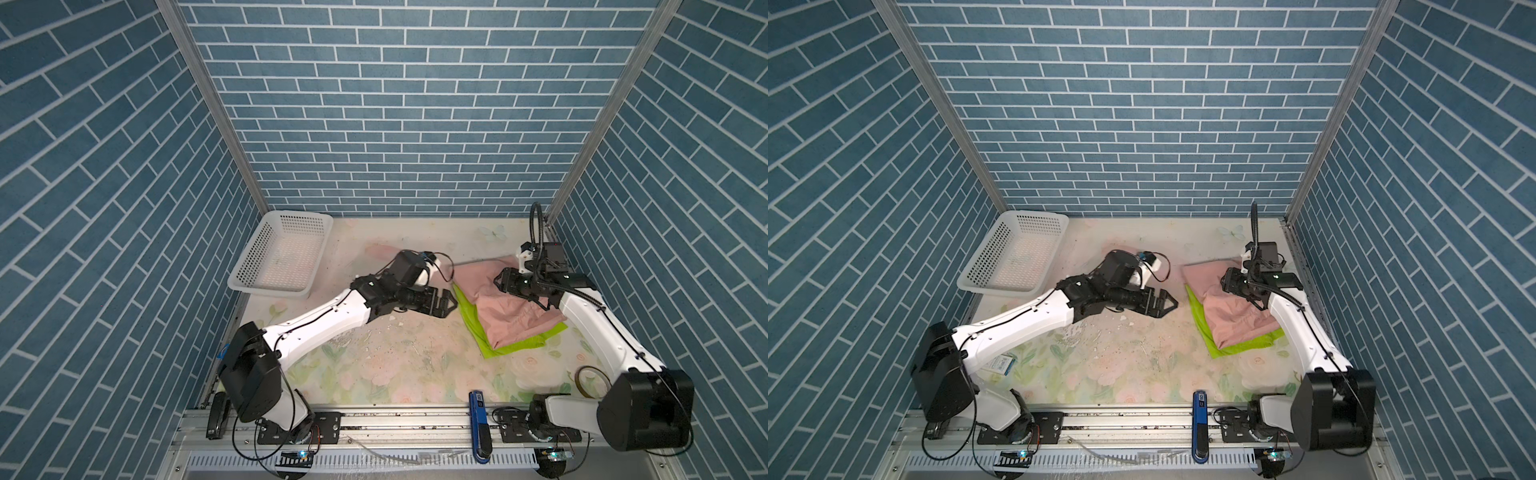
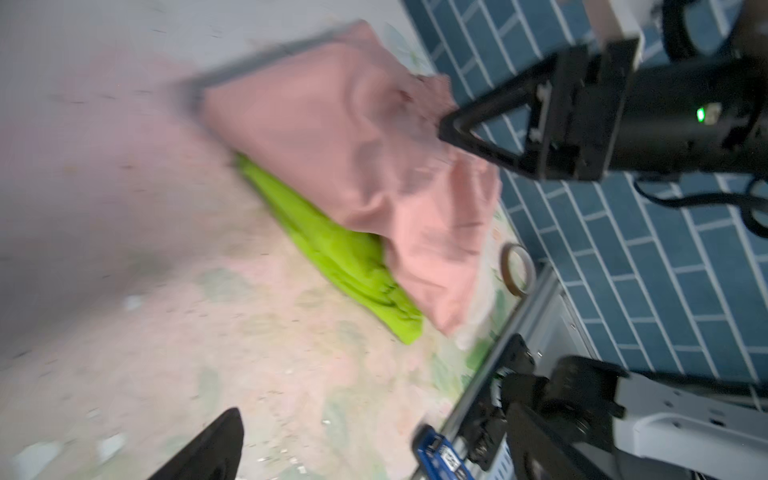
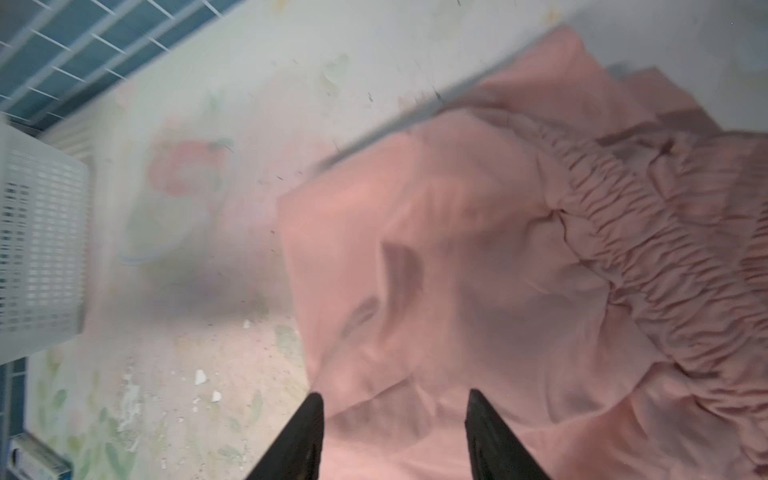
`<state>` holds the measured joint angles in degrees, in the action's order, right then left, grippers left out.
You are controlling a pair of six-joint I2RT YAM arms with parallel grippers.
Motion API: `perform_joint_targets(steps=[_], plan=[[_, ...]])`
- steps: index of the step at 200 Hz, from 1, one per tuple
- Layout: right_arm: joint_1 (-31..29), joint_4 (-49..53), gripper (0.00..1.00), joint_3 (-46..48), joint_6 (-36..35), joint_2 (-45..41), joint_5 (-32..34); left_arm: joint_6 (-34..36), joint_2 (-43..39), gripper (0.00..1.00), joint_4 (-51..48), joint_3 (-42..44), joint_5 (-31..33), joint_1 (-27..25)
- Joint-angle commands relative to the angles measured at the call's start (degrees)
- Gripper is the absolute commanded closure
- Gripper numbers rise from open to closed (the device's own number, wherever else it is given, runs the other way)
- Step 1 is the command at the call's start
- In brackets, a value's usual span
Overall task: Fold and stack the shorts
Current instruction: 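Release the left gripper and press the stack flat with the right gripper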
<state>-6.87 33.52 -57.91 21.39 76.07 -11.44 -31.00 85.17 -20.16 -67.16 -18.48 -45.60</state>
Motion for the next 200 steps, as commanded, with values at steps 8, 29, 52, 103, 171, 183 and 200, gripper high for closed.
perform_joint_targets(steps=[8,29,52,103,171,183,200], plan=[[-0.1,2.3,0.44,0.8,-1.3,6.6,6.1,1.0,-5.6,0.0,-3.5,6.4,4.4,5.0],[-0.1,-0.2,0.44,1.7,-0.4,11.9,4.7,0.9,-8.9,0.0,-4.9,8.8,5.8,8.1],[0.0,-2.4,0.45,1.7,1.1,18.9,4.7,0.8,-12.3,0.0,-5.5,11.6,7.6,10.7],[3.9,-12.0,0.47,-2.6,4.3,30.5,-0.8,0.5,-17.2,0.0,-8.5,15.1,8.8,16.8],[9.2,-0.1,0.46,-33.5,-6.4,47.6,2.5,3.5,-23.6,0.0,-13.8,15.9,15.7,21.0],[9.8,2.8,0.46,-39.4,-8.6,51.3,2.5,4.2,-24.6,0.0,-14.3,16.2,16.8,22.0],[10.2,5.9,0.44,-45.3,-10.7,54.4,4.1,5.3,-25.6,0.0,-15.6,16.3,18.4,23.2]])
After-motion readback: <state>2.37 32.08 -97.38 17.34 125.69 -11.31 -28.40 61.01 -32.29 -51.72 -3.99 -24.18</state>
